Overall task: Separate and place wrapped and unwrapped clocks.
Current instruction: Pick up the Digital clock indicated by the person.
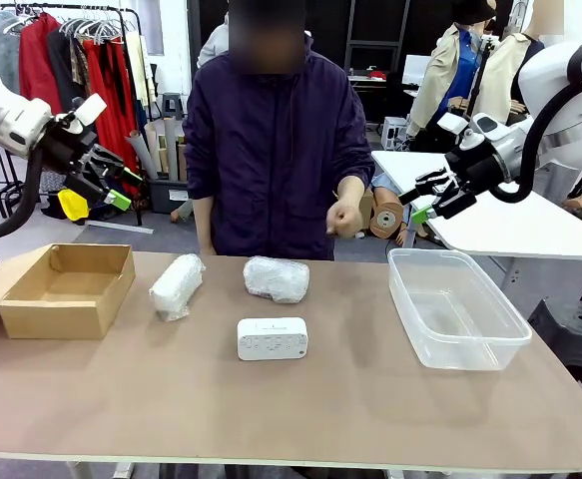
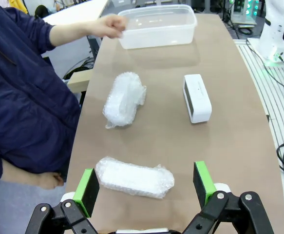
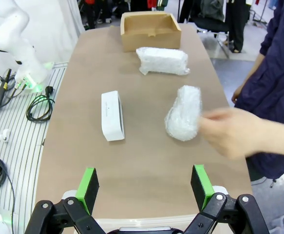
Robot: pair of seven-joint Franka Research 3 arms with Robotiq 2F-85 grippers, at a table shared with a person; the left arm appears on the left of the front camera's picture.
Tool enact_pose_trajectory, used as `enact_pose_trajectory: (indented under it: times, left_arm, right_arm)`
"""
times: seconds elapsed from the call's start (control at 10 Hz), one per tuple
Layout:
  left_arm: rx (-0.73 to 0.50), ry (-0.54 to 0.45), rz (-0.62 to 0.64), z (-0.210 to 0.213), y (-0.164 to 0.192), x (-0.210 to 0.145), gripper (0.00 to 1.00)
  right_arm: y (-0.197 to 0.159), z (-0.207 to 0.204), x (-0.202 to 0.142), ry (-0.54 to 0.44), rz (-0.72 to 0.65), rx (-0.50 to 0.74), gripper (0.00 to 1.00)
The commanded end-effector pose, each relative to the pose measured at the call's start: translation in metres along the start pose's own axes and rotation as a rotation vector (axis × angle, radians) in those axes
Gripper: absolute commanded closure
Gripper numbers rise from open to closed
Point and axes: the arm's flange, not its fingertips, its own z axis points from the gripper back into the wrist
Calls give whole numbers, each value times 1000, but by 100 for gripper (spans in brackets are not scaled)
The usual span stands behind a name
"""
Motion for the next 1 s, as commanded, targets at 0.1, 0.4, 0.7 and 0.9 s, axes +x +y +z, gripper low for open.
enact_pose_trajectory:
  times: [0.1,0.4,0.7,0.9]
  left_arm:
    - [3,1,0,1,0,0,0]
    - [3,1,0,1,0,0,0]
    - [3,1,0,1,0,0,0]
    - [3,1,0,1,0,0,0]
  right_arm:
    - [1,1,1,-2,-2,4,0]
    - [1,1,1,-2,-2,4,0]
    - [1,1,1,-2,-2,4,0]
    - [1,1,1,-2,-2,4,0]
